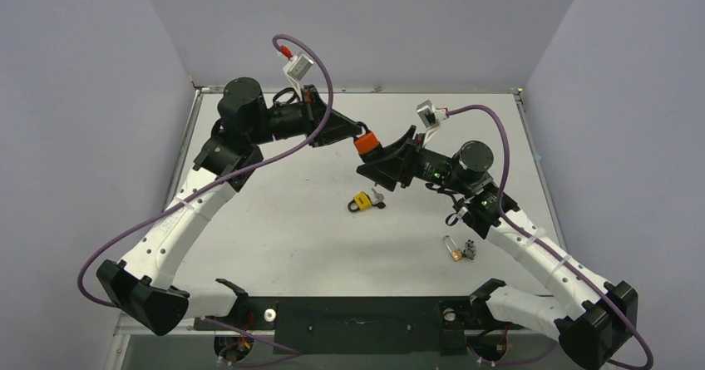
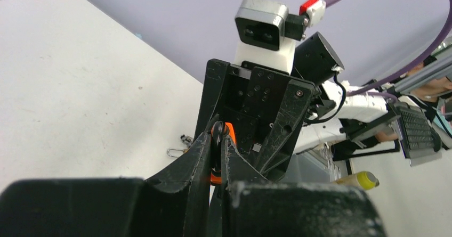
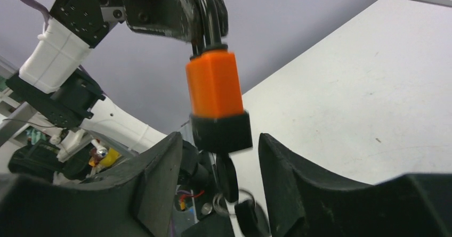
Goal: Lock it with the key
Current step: Lock the lock.
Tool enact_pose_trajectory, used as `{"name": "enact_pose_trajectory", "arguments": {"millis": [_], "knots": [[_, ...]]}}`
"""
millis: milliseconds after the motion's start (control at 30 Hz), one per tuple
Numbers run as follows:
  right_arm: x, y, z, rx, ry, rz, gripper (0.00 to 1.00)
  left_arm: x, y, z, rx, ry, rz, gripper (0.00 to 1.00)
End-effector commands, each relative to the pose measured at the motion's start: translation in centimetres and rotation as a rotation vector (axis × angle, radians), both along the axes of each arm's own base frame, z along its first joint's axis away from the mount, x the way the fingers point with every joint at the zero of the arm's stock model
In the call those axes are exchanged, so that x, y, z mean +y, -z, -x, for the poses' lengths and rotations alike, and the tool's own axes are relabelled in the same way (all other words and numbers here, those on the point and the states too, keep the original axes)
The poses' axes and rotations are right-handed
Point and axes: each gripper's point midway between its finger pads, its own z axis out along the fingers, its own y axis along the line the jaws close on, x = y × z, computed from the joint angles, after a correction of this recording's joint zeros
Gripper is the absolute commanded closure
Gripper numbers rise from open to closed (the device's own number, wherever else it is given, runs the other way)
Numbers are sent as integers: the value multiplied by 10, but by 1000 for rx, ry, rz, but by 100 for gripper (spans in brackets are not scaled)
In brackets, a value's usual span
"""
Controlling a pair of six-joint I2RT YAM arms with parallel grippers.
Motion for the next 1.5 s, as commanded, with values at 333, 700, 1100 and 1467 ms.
{"name": "enact_pose_trajectory", "arguments": {"millis": [333, 700, 1100, 1467], "knots": [[-31, -26, 8, -127, -28, -92, 36, 21, -51, -3, -128, -60, 89, 100], [-27, -32, -3, -114, -7, -102, 61, 21, -55, 4, -134, -27, 91, 100], [-23, -35, -4, -100, -18, -122, 93, 20, -55, 9, -129, -3, 101, 100], [-24, -25, 2, -94, -37, -117, 100, 29, -72, 2, -170, -67, 161, 100]]}}
